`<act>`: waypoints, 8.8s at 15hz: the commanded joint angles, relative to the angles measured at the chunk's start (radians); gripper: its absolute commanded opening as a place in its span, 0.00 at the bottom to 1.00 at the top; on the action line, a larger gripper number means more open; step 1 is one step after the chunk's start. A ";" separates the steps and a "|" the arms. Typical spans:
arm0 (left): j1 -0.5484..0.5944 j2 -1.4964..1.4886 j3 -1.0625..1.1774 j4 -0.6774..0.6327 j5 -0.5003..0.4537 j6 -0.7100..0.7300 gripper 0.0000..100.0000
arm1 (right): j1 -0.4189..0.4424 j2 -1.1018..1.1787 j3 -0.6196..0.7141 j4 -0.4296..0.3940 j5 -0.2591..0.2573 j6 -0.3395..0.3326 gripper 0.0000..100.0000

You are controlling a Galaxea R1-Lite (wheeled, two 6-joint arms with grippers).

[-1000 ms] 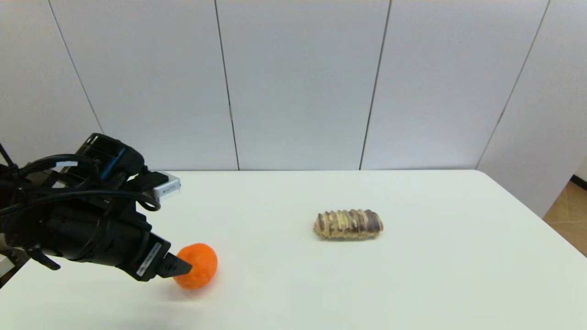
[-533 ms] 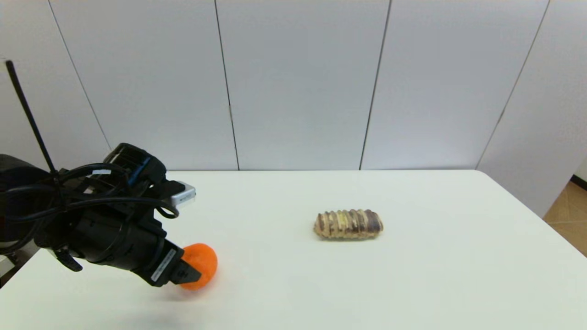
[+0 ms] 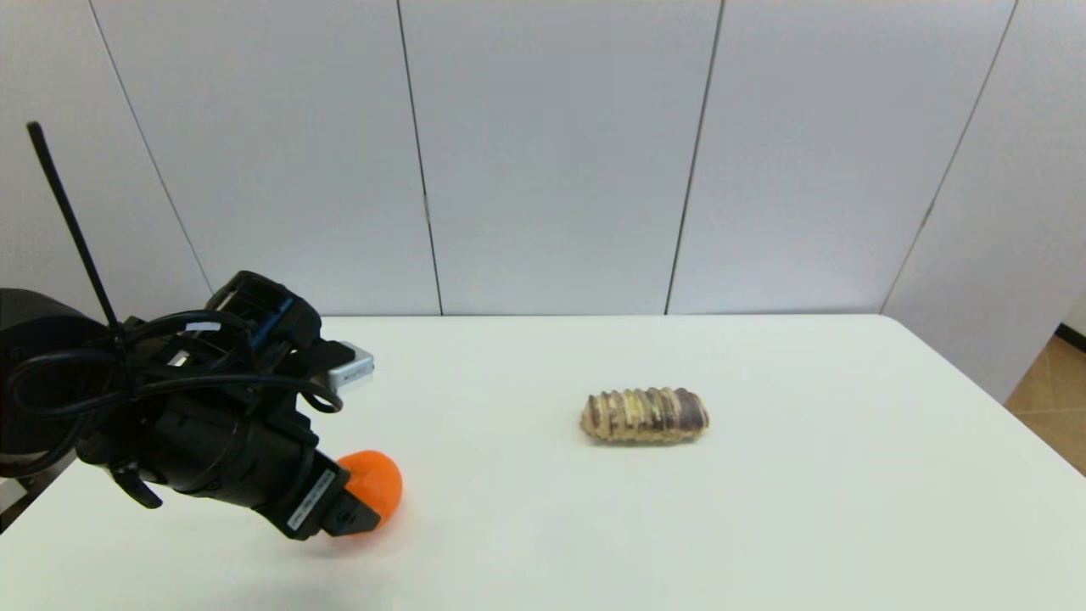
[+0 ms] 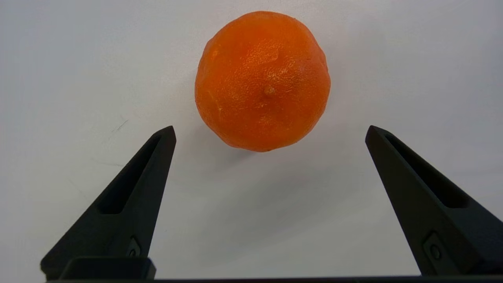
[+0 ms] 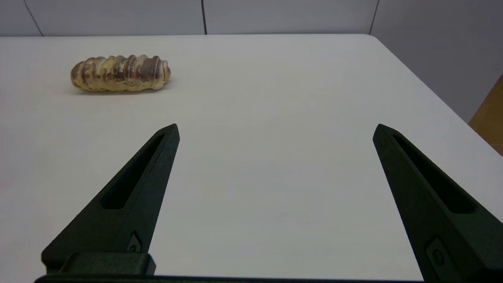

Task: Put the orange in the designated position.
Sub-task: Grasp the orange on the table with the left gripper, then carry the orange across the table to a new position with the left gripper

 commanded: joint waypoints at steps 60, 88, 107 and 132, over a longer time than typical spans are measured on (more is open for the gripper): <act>-0.161 0.678 -0.815 -0.199 -0.108 0.000 0.00 | 0.000 0.001 0.000 0.000 0.000 0.000 1.00; -0.216 0.909 -1.025 -0.436 -0.114 0.000 0.00 | 0.000 0.001 0.000 0.000 0.000 0.000 1.00; -0.243 0.981 -1.027 -0.581 -0.117 -0.009 0.00 | 0.000 0.001 0.000 0.000 0.002 0.000 1.00; -0.250 0.991 -1.027 -0.609 -0.151 -0.037 0.00 | 0.000 0.001 0.000 0.000 0.002 0.000 1.00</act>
